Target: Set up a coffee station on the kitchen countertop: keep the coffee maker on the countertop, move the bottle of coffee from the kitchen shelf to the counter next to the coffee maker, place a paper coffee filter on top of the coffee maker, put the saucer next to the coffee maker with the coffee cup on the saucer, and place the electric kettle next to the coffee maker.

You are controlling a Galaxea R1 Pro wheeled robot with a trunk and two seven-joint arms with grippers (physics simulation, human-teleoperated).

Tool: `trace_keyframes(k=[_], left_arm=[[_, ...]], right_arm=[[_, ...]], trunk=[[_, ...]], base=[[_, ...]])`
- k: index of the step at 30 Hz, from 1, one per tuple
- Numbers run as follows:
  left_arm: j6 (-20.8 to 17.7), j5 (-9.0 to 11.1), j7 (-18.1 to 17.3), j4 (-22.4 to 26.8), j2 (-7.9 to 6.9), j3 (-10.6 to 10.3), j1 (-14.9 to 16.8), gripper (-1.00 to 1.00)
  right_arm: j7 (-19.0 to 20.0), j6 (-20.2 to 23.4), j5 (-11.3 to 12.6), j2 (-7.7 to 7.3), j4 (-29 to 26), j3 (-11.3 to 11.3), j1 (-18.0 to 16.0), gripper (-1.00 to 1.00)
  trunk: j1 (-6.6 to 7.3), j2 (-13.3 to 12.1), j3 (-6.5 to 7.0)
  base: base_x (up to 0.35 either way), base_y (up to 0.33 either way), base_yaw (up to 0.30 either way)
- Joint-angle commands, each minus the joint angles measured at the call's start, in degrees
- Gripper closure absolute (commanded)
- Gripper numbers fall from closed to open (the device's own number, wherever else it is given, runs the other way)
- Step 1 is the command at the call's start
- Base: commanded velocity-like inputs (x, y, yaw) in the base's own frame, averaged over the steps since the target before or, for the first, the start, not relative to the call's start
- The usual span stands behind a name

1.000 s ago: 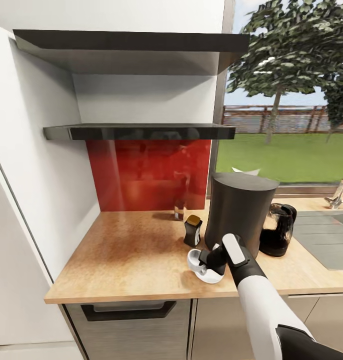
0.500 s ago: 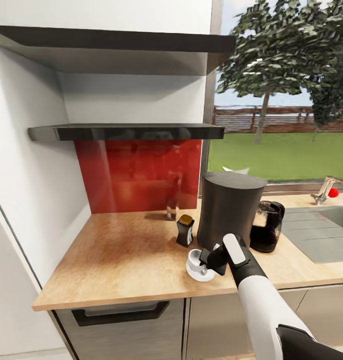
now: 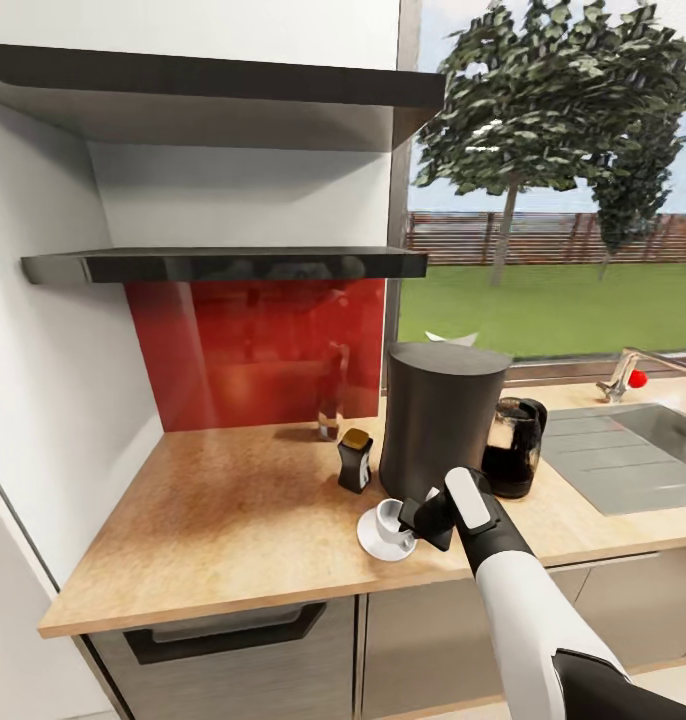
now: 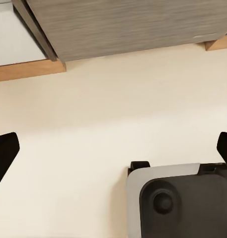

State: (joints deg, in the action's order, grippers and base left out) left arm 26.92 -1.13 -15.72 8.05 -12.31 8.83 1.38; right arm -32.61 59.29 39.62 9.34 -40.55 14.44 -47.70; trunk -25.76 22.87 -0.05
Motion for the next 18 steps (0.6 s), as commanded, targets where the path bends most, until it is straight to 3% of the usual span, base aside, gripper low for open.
trace_keyframes(k=[1,9,18], left_arm=[[0.07,-0.11,-0.46,-0.05,0.00,0.48,0.02,-1.00],[0.08,-0.11,-0.45,-0.05,0.00,0.42,0.02,-1.00],[0.10,-0.14,-0.46,-0.05,0.00,0.40,0.02,-1.00]], right_arm=[[-0.57,0.04,0.63,0.06,-0.05,0.24,-0.02,1.00],[-0.61,-0.03,0.55,0.06,0.99,0.24,-0.02,1.00],[-0.59,-0.22,0.60,-0.02,2.70,0.32,-0.02,1.00]], trunk=[[-0.02,0.05,-0.03],[-0.02,0.05,-0.03],[-0.02,0.05,-0.03]], base=[[0.006,0.000,-0.003],[0.106,0.000,-0.001],[0.013,0.000,0.000]])
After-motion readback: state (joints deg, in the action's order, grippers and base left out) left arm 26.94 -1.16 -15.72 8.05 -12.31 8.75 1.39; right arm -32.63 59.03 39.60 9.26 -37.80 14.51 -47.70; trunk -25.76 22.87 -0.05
